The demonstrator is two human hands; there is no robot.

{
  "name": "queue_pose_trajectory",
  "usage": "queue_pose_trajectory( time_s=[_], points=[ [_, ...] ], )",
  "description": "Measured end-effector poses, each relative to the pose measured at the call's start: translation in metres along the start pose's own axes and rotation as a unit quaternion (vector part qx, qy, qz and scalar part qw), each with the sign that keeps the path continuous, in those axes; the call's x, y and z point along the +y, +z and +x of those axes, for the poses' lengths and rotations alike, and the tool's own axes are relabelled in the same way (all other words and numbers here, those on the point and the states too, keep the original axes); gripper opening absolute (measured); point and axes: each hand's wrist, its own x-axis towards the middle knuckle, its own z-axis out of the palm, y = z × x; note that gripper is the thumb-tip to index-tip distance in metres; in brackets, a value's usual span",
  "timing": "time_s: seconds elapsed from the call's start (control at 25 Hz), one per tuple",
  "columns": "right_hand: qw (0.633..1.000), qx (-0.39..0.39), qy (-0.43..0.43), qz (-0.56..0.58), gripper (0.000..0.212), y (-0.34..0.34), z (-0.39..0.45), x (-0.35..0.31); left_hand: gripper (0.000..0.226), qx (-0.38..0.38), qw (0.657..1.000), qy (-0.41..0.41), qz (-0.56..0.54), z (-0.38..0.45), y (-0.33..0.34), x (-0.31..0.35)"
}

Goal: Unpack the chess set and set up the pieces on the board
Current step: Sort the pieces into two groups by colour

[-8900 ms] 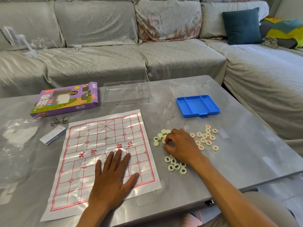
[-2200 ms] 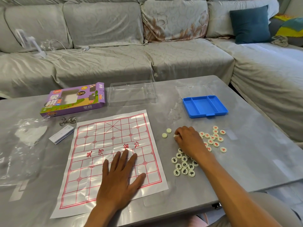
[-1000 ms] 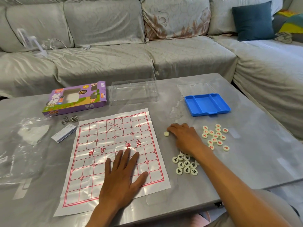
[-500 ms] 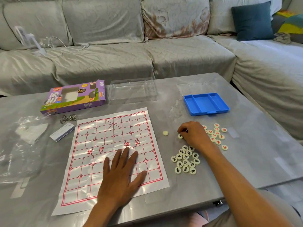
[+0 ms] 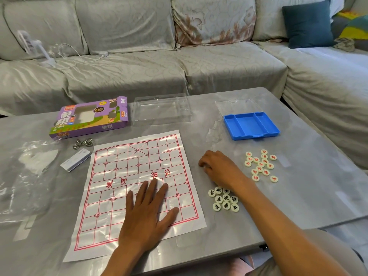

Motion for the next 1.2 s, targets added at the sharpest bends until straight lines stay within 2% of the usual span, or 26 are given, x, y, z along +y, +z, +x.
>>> queue_pose_trajectory(
  time_s=[0.24,0.32,0.44,0.6,0.76,0.84,1.0,1.12,1.2],
  points=[
    [0.988,0.054,0.083,0.121,0.023,-0.014,-0.006,0.007,0.083,0.001,1.0,0.001,-0.003,0.0,0.001,-0.001],
    [0.985,0.047,0.094,0.138,0.02,-0.015,-0.008,0.012,0.082,0.002,1.0,0.001,-0.002,0.001,0.002,-0.001],
    [0.985,0.017,0.103,0.135,0.017,-0.016,-0.009,0.014,0.081,0.004,1.0,0.001,-0.002,0.002,0.005,-0.002],
    [0.994,0.031,0.07,0.083,0.019,-0.014,-0.011,0.008,0.078,0.011,1.0,0.007,-0.003,0.003,0.006,-0.003],
    [0.998,0.013,0.053,0.045,0.017,-0.006,-0.015,0.006,0.084,0.007,1.0,0.008,0.0,0.002,0.005,-0.003],
    [0.995,0.041,0.085,0.031,0.013,-0.004,-0.015,0.015,0.084,0.01,1.0,0.008,-0.002,0.001,0.006,-0.003],
    [0.968,0.137,0.209,0.016,0.017,-0.01,-0.019,0.052,0.08,0.008,1.0,0.007,-0.007,0.002,0.01,-0.004],
    [0.952,0.22,0.203,0.06,0.016,-0.024,-0.029,0.048,0.081,0.006,1.0,0.009,-0.01,0.003,0.007,-0.003],
    [0.957,0.23,0.166,0.061,0.017,-0.032,-0.041,0.023,0.082,-0.007,0.999,0.014,-0.035,0.004,-0.001,-0.005]
  ],
)
